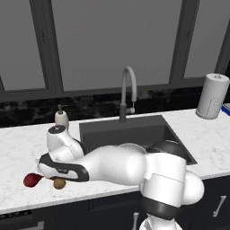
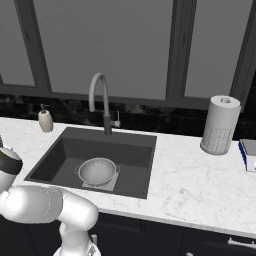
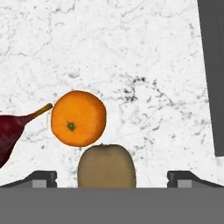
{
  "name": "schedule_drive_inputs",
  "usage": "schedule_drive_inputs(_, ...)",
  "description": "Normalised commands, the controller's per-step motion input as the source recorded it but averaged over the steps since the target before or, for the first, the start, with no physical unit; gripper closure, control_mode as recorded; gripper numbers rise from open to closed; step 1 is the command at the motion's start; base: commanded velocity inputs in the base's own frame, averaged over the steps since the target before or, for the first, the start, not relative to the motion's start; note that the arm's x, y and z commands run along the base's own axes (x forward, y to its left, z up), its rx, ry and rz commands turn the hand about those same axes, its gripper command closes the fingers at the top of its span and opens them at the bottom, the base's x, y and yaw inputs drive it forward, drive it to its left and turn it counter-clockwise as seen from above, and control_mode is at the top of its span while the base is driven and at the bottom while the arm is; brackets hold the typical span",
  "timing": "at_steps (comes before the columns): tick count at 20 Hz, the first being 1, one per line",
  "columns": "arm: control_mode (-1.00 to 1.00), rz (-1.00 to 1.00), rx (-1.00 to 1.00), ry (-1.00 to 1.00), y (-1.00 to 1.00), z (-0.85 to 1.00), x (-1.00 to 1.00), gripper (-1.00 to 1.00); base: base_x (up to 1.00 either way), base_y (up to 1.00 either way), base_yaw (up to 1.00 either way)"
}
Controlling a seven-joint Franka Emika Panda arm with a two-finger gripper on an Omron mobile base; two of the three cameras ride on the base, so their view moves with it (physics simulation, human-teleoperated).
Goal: Put the colander in the sink, put the tangerine, kiwi, pear in the colander, and turn on the sink faucet and pour water over the colander.
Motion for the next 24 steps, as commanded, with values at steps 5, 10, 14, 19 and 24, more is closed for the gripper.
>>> schedule_drive_inputs(5, -1.00, 0.00, 0.00, 0.01, 0.12, -0.18, 0.00, -1.00, 0.00, 0.00, 0.00)
schedule_drive_inputs(10, -1.00, 0.00, 0.00, 0.00, 0.00, -0.01, -0.10, -1.00, 0.00, 0.00, 0.00)
schedule_drive_inputs(14, -1.00, -0.02, 0.00, 0.00, -0.05, -0.01, -0.20, -1.00, 0.00, 0.00, 0.00)
schedule_drive_inputs(19, -1.00, -0.02, 0.00, 0.00, -0.16, -0.08, -0.22, -1.00, 0.00, 0.00, 0.00)
schedule_drive_inputs(24, -1.00, -0.04, 0.00, 0.00, -0.17, -0.13, -0.08, -1.00, 0.00, 0.00, 0.00)
